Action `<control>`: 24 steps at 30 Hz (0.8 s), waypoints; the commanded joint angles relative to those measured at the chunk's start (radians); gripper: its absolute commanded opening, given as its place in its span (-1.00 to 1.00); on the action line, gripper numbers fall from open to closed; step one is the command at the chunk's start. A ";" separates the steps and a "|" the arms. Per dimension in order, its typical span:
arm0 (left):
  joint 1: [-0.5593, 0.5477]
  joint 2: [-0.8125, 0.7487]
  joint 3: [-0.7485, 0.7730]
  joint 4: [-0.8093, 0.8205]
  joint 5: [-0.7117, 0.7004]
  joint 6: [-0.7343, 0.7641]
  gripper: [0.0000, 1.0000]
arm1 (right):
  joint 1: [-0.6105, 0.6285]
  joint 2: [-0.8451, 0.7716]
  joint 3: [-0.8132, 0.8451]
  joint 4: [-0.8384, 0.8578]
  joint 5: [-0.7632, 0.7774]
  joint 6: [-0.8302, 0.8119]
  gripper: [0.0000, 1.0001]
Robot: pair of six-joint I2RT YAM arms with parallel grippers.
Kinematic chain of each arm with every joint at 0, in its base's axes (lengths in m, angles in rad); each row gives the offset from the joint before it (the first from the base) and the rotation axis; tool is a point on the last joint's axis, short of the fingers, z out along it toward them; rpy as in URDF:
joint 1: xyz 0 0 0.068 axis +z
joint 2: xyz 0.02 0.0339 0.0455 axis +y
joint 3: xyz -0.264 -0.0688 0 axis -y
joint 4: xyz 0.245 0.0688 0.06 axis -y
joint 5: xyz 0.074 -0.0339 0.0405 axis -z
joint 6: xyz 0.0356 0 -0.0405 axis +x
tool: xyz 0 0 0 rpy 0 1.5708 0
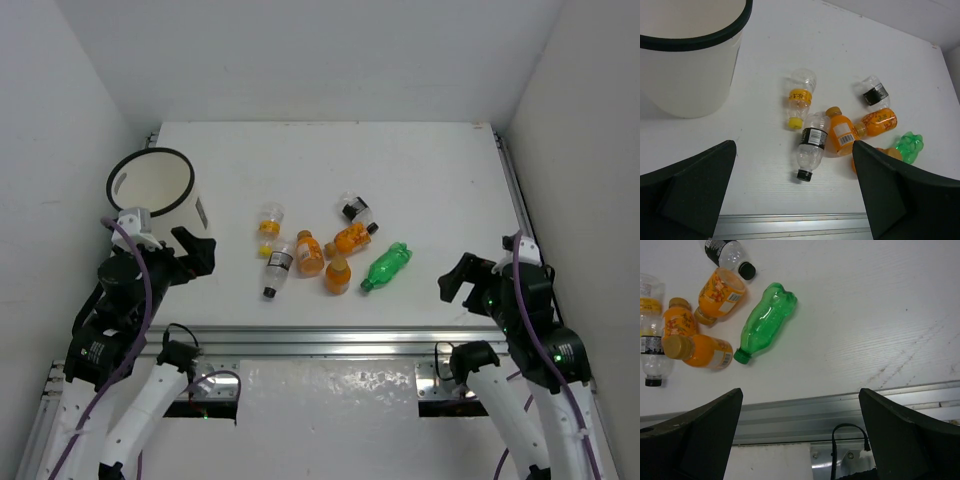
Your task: Put the plastic bottles in the bin
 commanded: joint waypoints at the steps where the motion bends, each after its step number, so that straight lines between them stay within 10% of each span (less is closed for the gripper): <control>1: -0.002 0.002 0.037 0.015 -0.015 -0.012 0.99 | -0.004 -0.008 -0.024 0.070 -0.032 0.032 0.98; 8: -0.002 0.006 0.033 0.023 -0.032 -0.017 0.99 | -0.004 0.049 -0.155 0.325 -0.219 0.169 0.98; 24: 0.000 0.030 0.028 0.035 -0.040 -0.021 0.99 | 0.244 0.863 -0.155 0.653 0.069 0.564 0.98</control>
